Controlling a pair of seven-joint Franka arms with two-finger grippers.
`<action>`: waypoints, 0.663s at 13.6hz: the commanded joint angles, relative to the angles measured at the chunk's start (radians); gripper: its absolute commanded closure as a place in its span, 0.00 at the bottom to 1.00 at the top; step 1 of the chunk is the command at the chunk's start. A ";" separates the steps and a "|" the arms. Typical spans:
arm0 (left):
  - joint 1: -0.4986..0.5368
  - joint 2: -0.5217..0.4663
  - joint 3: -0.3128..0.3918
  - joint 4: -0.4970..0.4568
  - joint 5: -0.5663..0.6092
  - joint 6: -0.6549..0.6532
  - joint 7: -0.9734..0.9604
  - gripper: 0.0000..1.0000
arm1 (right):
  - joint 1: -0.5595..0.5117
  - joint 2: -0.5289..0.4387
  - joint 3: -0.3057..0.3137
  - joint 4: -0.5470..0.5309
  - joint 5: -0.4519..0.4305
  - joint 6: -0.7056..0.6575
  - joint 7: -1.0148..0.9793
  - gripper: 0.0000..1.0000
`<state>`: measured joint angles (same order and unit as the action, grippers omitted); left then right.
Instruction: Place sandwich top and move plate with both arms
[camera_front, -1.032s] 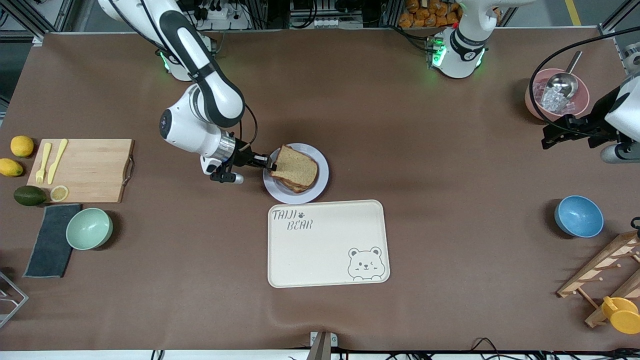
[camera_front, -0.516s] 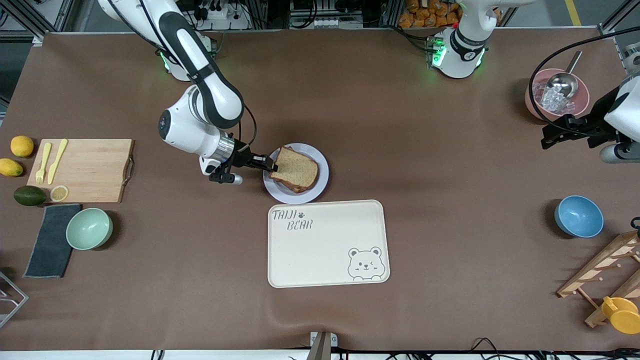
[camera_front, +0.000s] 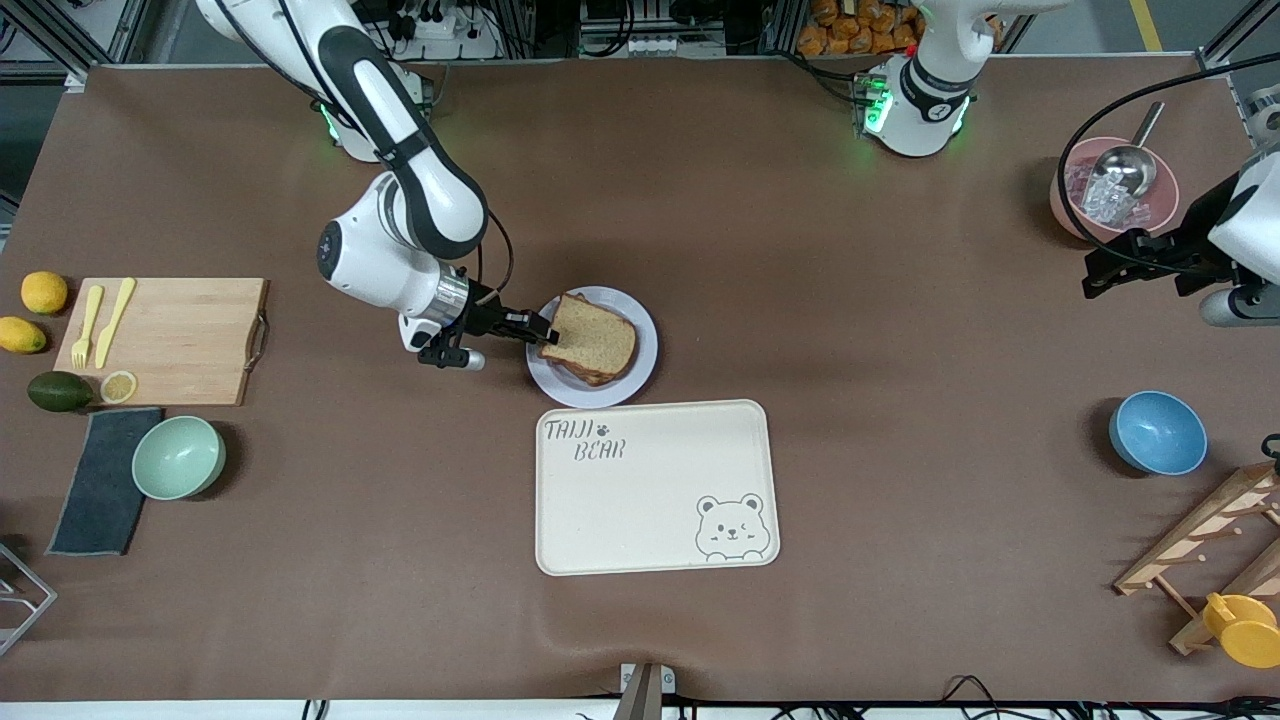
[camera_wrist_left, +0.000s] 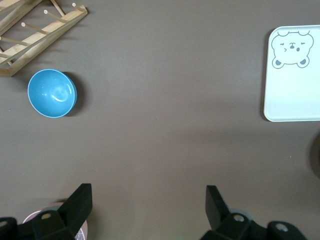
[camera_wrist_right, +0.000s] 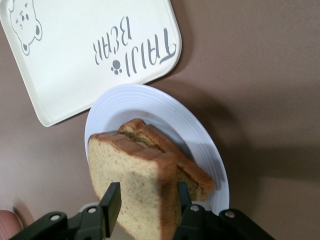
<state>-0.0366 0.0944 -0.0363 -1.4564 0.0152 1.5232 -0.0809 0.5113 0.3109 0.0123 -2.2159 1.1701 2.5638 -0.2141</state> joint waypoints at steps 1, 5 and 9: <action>0.000 0.002 -0.001 0.011 -0.011 -0.014 0.003 0.00 | -0.019 -0.027 -0.006 0.001 0.011 -0.005 -0.019 0.47; -0.005 0.002 -0.001 0.013 -0.011 -0.014 -0.002 0.00 | -0.082 -0.018 -0.017 0.065 -0.102 -0.042 -0.013 0.49; -0.002 0.002 -0.001 0.013 -0.011 -0.014 0.000 0.00 | -0.169 -0.013 -0.017 0.128 -0.219 -0.103 -0.013 0.49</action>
<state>-0.0390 0.0944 -0.0369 -1.4564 0.0152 1.5232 -0.0809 0.3899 0.3030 -0.0135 -2.1161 0.9993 2.5038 -0.2240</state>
